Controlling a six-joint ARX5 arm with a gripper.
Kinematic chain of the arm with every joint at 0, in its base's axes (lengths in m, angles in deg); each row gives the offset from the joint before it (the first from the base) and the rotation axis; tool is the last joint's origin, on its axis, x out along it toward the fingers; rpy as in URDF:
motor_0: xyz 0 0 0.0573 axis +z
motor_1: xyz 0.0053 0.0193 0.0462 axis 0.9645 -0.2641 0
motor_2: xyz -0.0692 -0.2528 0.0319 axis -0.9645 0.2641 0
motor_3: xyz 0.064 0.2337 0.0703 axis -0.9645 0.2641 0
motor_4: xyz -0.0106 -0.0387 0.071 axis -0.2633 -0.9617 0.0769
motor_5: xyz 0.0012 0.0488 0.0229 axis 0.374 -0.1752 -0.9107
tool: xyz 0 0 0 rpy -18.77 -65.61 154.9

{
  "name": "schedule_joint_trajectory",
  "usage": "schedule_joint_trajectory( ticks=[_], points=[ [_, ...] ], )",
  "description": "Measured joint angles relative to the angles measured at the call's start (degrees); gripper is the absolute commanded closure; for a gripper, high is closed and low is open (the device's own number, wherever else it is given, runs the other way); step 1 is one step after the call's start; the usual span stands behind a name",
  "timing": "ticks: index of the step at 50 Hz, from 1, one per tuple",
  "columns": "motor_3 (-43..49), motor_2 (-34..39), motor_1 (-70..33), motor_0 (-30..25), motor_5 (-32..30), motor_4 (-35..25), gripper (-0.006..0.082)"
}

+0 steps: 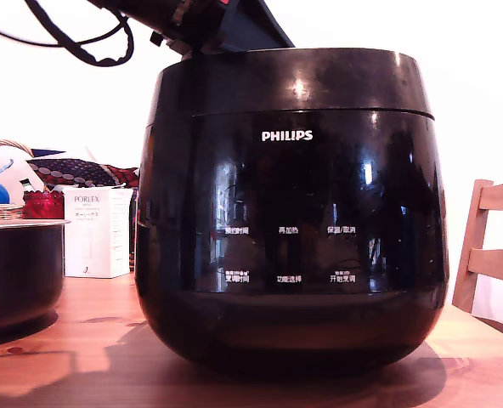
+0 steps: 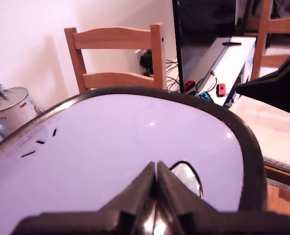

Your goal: Open the rice cooker by pressing the large metal button on the top of its lid with medium force

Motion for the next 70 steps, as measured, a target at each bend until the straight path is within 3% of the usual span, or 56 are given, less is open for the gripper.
schedule_joint_trajectory(
  ticks=[21, 70],
  points=[
    [0.3, 1.0, 5.7, 3.5, 1.3, 1.0, 0.0788],
    [7.3, 1.0, 14.1, 5.5, 2.8, 4.1, 0.0788]
  ],
)
